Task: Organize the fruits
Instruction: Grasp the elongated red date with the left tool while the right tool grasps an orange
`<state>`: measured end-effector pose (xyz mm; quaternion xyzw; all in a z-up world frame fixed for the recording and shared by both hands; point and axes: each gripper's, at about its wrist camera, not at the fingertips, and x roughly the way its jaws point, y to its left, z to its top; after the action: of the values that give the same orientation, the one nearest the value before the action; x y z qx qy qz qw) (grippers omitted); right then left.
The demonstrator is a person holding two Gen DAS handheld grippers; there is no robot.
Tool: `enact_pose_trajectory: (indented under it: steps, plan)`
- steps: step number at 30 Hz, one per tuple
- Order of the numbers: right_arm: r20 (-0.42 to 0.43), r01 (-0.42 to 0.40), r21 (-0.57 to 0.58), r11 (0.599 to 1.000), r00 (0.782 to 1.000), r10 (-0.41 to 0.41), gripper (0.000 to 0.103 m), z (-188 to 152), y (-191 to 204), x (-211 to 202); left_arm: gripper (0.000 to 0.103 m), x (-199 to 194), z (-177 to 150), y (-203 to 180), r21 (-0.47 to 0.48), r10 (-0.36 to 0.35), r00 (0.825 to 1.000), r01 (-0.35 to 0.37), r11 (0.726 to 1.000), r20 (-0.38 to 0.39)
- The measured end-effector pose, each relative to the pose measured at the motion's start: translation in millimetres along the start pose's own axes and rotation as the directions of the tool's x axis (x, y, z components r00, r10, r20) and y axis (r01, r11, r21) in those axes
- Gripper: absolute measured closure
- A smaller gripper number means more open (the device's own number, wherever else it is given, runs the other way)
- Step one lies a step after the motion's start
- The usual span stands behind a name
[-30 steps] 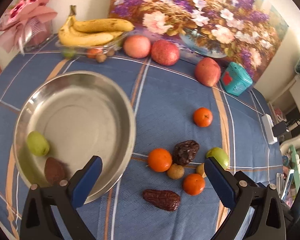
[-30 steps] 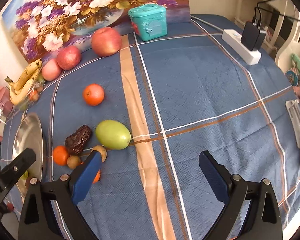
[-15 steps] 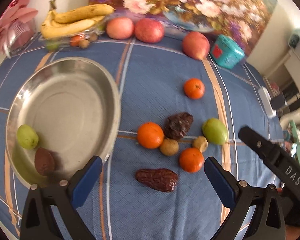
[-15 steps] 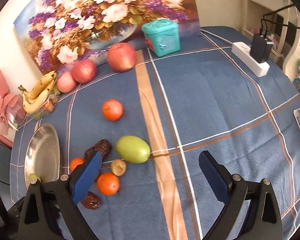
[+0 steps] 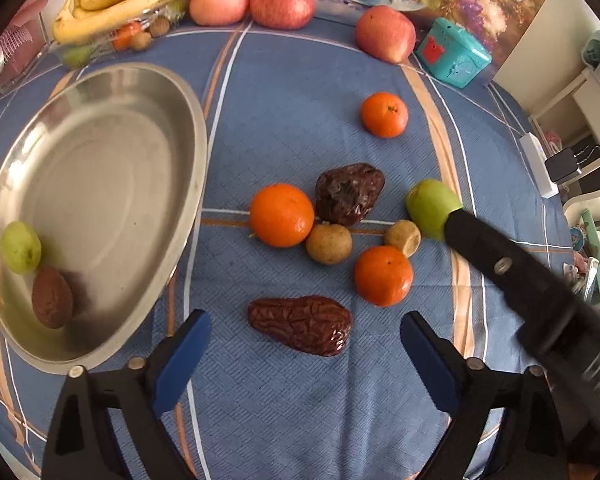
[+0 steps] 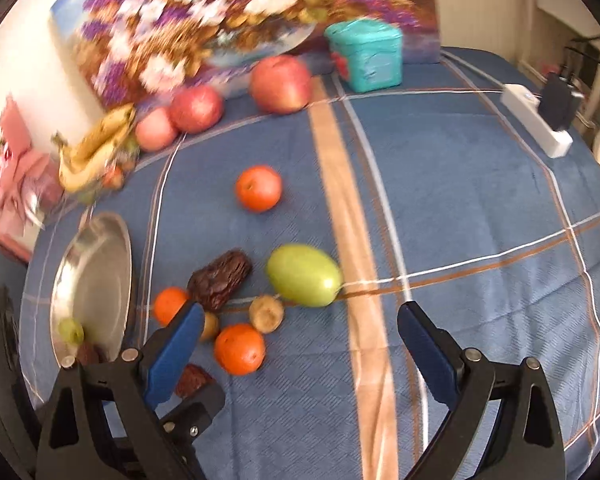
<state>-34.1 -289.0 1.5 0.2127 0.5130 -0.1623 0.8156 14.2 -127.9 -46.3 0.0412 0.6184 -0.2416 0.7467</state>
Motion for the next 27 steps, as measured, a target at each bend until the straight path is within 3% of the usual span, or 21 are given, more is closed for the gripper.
enact_pose_trajectory:
  steps: [7, 10, 12, 18, 27]
  plan:
    - [-0.066, -0.035, -0.068, 0.997, 0.997, 0.031, 0.022, -8, 18, 17, 0.016, 9, -5, 0, 0.013, 0.014, 0.999, -0.013, 1.000, -0.038]
    - [-0.094, -0.062, -0.086, 0.994, 0.994, 0.053, 0.035, -11, 23, 23, 0.018, 12, -7, 1, 0.008, 0.013, 0.999, -0.012, 1.000, -0.050]
    - [-0.108, -0.079, -0.086, 0.993, 0.992, 0.069, 0.036, -12, 25, 27, 0.023, 13, -8, 3, 0.005, 0.015, 0.998, -0.014, 1.000, -0.056]
    - [-0.143, -0.142, -0.067, 0.988, 0.981, 0.131, 0.050, -13, 27, 35, 0.024, 15, -11, 5, 0.009, 0.022, 0.998, -0.022, 1.000, -0.061]
    - [-0.163, -0.166, -0.042, 0.985, 0.974, 0.157, 0.066, -14, 28, 42, 0.026, 16, -10, 5, 0.017, 0.030, 0.998, -0.029, 0.999, -0.063]
